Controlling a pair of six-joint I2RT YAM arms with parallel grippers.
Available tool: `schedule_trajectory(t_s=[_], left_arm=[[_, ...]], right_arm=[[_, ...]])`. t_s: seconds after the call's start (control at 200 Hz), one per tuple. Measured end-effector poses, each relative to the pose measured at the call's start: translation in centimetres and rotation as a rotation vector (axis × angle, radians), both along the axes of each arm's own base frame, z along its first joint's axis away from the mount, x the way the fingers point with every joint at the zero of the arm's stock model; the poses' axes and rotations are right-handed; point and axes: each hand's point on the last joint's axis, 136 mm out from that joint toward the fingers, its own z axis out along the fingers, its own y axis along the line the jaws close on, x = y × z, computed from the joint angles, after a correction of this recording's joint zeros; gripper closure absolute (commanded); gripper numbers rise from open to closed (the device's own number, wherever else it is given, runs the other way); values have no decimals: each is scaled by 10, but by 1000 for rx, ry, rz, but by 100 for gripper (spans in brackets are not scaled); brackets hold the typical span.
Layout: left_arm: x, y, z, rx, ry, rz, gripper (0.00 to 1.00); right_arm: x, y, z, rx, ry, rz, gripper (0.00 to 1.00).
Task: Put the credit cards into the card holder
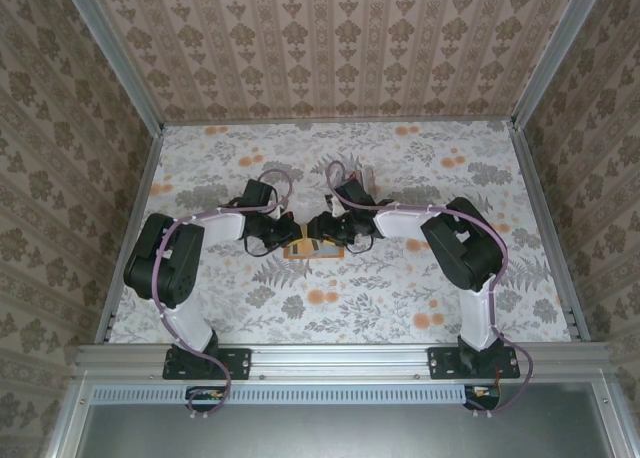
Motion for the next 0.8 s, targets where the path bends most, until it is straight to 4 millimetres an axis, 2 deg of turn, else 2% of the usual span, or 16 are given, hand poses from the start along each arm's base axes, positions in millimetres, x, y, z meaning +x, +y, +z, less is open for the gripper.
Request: schedule_trajectory(t_s=[0.335,0.51,0.8], left_arm=[[1,1,0,-3,2,3,100],[2,1,2,-2,-6,6,100],[3,2,3,3,-11,9,100]], right_arm=[[-5,5,3,30,20,21,54],[-5,8,6,57,41,7,71],[-4,4,-1,90,49,-22,81]])
